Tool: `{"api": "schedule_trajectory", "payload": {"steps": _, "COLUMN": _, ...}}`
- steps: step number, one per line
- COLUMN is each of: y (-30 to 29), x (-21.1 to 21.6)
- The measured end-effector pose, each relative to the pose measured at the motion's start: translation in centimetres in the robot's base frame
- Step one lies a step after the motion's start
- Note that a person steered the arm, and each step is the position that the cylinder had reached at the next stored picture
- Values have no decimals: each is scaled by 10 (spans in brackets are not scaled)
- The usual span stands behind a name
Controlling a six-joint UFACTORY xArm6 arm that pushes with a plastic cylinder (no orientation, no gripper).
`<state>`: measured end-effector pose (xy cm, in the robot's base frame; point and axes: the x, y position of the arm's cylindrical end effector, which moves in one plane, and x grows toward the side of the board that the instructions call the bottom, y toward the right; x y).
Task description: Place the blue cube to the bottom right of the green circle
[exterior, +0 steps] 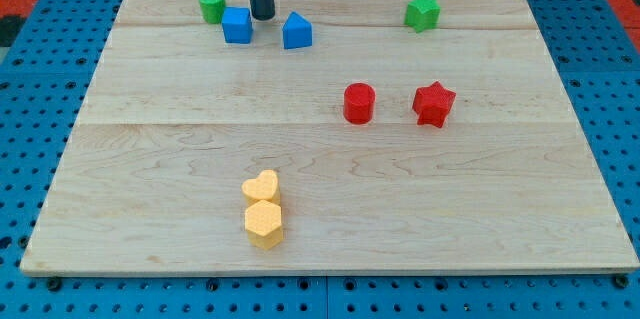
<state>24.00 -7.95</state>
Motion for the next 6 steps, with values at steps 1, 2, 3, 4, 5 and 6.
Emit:
{"api": "schedule_trajectory", "payload": {"steps": 1, "y": -34, "x": 4}}
{"api": "schedule_trajectory", "payload": {"steps": 2, "y": -62, "x": 54}}
{"api": "schedule_trajectory", "payload": {"steps": 3, "y": -67, "x": 102}}
{"api": "schedule_trajectory", "payload": {"steps": 4, "y": -58, "x": 151}}
{"api": "schedule_trajectory", "payload": {"steps": 5, "y": -50, "x": 160}}
{"api": "schedule_trajectory", "payload": {"steps": 6, "y": -59, "x": 114}}
